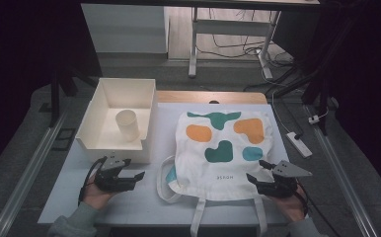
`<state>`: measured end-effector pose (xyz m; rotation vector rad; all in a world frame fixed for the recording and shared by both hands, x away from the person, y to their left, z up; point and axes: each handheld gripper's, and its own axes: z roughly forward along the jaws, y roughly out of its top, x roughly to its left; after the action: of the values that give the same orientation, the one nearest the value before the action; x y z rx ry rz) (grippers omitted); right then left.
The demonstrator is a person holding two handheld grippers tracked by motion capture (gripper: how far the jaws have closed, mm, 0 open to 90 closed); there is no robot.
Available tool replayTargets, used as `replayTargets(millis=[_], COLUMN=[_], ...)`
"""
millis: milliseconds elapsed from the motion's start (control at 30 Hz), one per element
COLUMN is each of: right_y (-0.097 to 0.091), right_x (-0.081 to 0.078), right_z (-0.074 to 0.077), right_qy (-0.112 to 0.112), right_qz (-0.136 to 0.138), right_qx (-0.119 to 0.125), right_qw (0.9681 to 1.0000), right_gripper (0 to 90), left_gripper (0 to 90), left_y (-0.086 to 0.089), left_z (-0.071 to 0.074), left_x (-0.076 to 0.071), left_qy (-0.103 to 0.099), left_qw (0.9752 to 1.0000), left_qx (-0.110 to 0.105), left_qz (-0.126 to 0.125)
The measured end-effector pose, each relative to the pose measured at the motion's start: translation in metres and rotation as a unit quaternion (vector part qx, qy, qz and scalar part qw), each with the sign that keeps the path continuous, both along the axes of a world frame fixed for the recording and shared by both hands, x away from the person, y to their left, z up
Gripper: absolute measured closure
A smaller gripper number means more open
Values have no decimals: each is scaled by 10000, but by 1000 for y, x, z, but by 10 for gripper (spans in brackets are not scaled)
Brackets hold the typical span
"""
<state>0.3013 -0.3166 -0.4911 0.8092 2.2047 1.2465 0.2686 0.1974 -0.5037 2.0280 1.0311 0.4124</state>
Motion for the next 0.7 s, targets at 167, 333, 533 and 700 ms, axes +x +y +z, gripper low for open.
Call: replayTargets(millis=[167, 333, 533, 700], right_y=[0, 1, 1, 2], right_x=[-1, -1, 0, 0], right_z=[1, 0, 0, 0], right_qy=[-14, -15, -9, -13], right_qz=[13, 21, 11, 10], right_qx=[10, -25, -42, -36], right_qw=[10000, 10000, 10000, 10000], right_gripper=[290, 290, 291, 291], left_gripper=[287, 288, 288, 288], left_y=[-1, 0, -1, -4], left_z=[0, 1, 2, 4], left_x=[-1, -1, -3, -4], left_qy=[-27, -62, -106, -147], left_qw=[10000, 10000, 9999, 9999], left_qx=[17, -1, 3, 35], left_qz=[-2, 13, -1, -51])
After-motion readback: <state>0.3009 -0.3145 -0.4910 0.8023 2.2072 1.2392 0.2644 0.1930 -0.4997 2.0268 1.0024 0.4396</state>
